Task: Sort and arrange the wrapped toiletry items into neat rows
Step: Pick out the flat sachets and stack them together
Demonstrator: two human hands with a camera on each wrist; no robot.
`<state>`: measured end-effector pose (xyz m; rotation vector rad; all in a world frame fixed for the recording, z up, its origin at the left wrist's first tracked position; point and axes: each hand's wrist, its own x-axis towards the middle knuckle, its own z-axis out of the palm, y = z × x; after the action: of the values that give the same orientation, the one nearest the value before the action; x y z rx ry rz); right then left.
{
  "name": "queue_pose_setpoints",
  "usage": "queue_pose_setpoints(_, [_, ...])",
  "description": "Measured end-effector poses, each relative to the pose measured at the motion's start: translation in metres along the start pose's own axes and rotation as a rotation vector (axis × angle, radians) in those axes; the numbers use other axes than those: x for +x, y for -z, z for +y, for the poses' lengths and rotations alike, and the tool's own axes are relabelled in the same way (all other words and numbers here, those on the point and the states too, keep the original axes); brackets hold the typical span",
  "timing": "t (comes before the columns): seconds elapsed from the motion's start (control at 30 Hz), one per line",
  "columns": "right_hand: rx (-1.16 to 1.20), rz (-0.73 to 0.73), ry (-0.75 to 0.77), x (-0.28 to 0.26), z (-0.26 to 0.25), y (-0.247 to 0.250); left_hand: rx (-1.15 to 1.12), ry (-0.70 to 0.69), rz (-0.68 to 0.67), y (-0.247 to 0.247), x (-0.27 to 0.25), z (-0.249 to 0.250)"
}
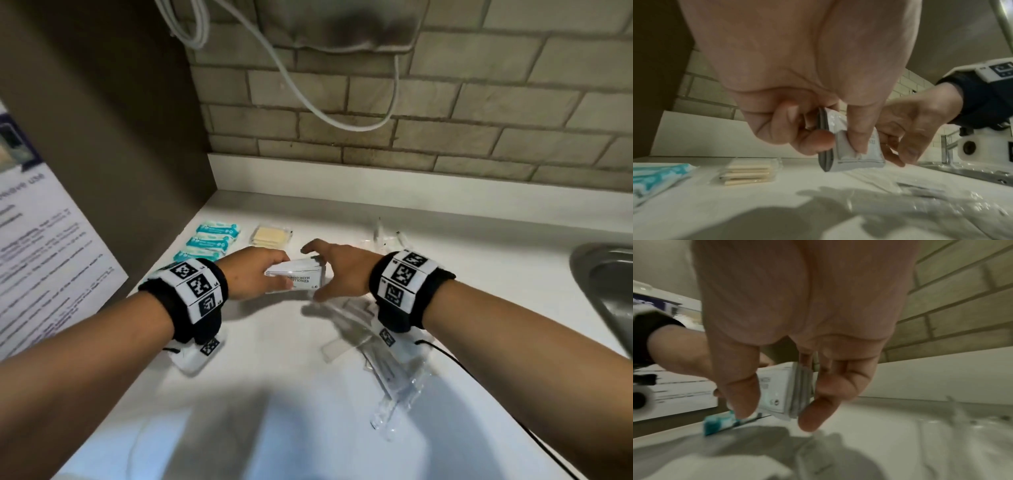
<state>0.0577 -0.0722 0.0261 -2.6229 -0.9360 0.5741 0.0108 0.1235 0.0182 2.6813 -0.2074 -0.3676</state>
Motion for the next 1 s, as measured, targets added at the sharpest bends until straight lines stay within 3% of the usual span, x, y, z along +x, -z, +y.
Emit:
queue_pose_setpoints(0.17, [-0.210, -0.047, 0.075, 0.019, -0.035, -0.038, 0.088, 0.031, -0.099, -0.011, -0.029, -0.020])
queue_pose_setpoints(0.33, [-0.191, -0.013, 0.053, 0.023, -0.050, -0.078, 0.226, 0.096, -0.138, -0.040, -0.044, -0.025])
queue_pose_setpoints(0.47, [-0.197, 0.064, -0.034, 0.024, -0.059, -0.097, 0.232, 0.151, -0.115, -0.057, -0.049, -0.020])
queue_pose_setpoints(0.53, [-0.185, 0.029, -0.061, 0.025, -0.060, -0.095, 0.218, 0.184, -0.134, -0.055, -0.050, -0.019])
queue_pose_setpoints(0.67, [-0.150, -0.091, -0.058, 0.025, -0.053, -0.083, 0.119, 0.173, -0.153, -0.050, -0.051, -0.029])
queue_pose_setpoints(0.87, [-0.059, -0.055, 0.018, 0.025, -0.045, -0.072, -0.030, 0.175, -0.051, -0.045, -0.056, -0.043])
queue_pose_setpoints(1.0, [0.042, -0.027, 0.004, 0.022, -0.041, -0.068, -0.362, 0.215, 0.058, -0.047, -0.057, -0.052])
